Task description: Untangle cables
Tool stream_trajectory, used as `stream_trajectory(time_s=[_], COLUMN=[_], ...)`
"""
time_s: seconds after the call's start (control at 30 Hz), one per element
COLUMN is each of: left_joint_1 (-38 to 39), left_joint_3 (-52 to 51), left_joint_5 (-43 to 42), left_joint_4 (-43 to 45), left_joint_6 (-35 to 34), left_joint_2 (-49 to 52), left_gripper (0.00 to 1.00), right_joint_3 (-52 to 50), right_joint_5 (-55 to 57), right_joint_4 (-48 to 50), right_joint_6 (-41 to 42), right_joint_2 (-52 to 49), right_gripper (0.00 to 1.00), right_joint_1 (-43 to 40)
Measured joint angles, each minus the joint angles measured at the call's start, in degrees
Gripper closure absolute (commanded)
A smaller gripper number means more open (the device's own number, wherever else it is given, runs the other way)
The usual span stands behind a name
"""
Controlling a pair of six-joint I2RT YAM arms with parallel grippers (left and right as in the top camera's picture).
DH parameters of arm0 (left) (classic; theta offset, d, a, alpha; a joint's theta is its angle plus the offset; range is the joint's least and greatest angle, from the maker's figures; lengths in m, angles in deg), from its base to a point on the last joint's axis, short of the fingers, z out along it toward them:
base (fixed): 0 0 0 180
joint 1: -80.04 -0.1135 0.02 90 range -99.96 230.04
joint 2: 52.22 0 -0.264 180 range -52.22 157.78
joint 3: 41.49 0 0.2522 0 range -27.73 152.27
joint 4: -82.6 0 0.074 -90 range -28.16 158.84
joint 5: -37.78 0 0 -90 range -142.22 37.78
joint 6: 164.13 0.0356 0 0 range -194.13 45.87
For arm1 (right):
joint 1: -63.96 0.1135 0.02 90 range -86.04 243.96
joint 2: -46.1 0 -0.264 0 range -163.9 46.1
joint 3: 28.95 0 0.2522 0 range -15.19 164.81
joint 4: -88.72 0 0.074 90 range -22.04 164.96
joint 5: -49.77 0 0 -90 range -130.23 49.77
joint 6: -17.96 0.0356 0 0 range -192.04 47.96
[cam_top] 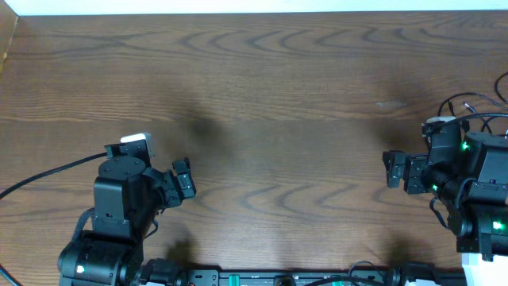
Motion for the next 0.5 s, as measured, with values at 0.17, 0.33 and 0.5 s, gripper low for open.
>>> stream_trajectory(time_s=[0.17, 0.33, 0.5], left_joint_1=[0.0, 0.0, 0.0], left_joint_3=[0.0, 0.0, 0.0], left_joint_5=[0.0, 0.0, 0.0], left_joint_4=[0.0, -0.1, -0.1], left_joint_6=[0.0, 0.0, 0.0], left_joint_2=[0.0, 0.0, 0.0], left_gripper=[0.01, 0.01, 0.01], right_joint_3=[-0.2, -6.2, -23.3], right_joint_5=[0.9, 1.6, 1.7], right_joint_4=[-0.2, 14.7, 39.0], right_joint_6=[-0.1, -0.5, -0.5], right_joint_2=[0.9, 13.4, 26.9], right_gripper=[0.01, 0.01, 0.01], right_joint_1=[0.0, 1.8, 7.5])
